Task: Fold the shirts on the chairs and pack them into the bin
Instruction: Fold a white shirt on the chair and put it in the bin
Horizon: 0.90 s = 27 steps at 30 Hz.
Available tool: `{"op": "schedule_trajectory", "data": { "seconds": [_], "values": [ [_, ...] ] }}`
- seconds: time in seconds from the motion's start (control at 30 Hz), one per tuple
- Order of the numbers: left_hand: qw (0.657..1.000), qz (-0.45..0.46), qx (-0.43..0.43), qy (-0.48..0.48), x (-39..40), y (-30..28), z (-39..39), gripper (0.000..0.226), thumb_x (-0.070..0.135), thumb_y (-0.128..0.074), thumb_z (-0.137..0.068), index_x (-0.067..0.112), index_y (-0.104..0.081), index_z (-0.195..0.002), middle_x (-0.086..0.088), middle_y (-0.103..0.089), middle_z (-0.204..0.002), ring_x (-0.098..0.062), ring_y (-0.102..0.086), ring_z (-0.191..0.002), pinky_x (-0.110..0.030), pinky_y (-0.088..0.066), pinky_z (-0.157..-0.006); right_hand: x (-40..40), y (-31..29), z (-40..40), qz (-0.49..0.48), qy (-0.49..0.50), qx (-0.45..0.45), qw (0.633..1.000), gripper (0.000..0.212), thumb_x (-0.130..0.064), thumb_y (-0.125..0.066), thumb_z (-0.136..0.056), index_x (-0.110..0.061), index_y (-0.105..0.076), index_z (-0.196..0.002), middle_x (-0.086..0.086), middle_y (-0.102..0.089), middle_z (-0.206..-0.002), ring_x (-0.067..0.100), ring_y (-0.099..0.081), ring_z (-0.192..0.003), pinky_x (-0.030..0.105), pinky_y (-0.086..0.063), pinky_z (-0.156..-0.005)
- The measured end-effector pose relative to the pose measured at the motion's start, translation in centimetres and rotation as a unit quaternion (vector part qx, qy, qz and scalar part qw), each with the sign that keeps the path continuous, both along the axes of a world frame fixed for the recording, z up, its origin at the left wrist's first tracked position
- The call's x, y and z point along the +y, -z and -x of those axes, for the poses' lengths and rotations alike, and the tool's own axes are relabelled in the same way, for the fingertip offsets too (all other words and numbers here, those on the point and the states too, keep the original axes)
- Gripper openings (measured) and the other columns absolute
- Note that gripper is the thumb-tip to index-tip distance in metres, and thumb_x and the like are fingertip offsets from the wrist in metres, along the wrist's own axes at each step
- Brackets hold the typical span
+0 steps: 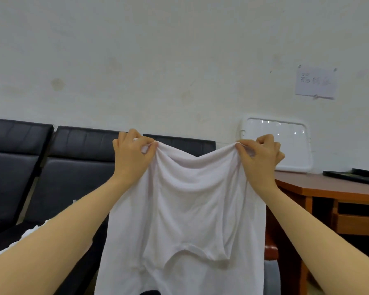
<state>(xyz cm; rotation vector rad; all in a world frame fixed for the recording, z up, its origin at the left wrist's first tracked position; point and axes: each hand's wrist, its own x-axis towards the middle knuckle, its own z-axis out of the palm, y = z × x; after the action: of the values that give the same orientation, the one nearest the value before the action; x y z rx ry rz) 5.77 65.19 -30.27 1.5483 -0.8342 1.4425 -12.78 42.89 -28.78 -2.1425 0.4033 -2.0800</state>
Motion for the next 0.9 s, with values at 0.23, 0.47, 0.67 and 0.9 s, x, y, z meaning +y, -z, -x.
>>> {"op": "schedule_trajectory", "data": {
  "seconds": [0.23,0.47,0.67,0.9],
  "values": [
    [0.991,-0.078,0.090,-0.057,-0.8,3.3,-2.3,0.017,0.024,-0.068,-0.085,0.008,-0.073,-0.080,-0.007,-0.053,-0.082,-0.023,-0.038,-0.080,-0.033,-0.022,-0.072,-2.2,2.9,-1.1,0.003,0.024,0.087,0.996,0.012,-0.025,-0.066,-0.088,-0.025,-0.076,-0.094,0.002,-0.039,-0.091,0.021,-0.035,-0.089,0.026,-0.010,-0.073],
    [0.929,-0.276,0.228,-0.094,-2.9,15.7,-6.2,0.027,0.038,-0.054,-0.093,0.019,-0.073,-0.095,0.000,-0.052,-0.091,-0.016,-0.036,-0.085,-0.028,-0.024,-0.074,-5.1,13.8,-5.8,-0.078,0.073,0.343,0.933,0.023,-0.039,-0.051,-0.095,-0.033,-0.070,-0.107,-0.002,-0.039,-0.099,0.025,-0.038,-0.099,0.035,-0.025,-0.084],
    [0.869,-0.367,0.311,-0.113,-4.1,25.0,-9.9,0.026,0.038,-0.054,-0.093,0.018,-0.071,-0.099,0.000,-0.044,-0.092,-0.017,-0.035,-0.087,-0.027,-0.024,-0.071,-7.7,23.3,-10.2,-0.139,0.069,0.467,0.871,0.023,-0.041,-0.050,-0.096,-0.036,-0.068,-0.110,-0.004,-0.038,-0.100,0.024,-0.038,-0.102,0.033,-0.024,-0.084],
    [0.818,-0.415,0.398,-0.027,-5.3,30.1,-14.0,0.022,0.041,-0.058,-0.090,0.026,-0.057,-0.106,0.002,-0.032,-0.104,-0.017,-0.033,-0.100,-0.029,-0.030,-0.091,-10.7,29.2,-14.0,-0.237,0.036,0.476,0.846,0.020,-0.034,-0.051,-0.097,-0.033,-0.069,-0.105,-0.004,-0.039,-0.100,0.023,-0.036,-0.103,0.034,-0.022,-0.088]
  ]
}}
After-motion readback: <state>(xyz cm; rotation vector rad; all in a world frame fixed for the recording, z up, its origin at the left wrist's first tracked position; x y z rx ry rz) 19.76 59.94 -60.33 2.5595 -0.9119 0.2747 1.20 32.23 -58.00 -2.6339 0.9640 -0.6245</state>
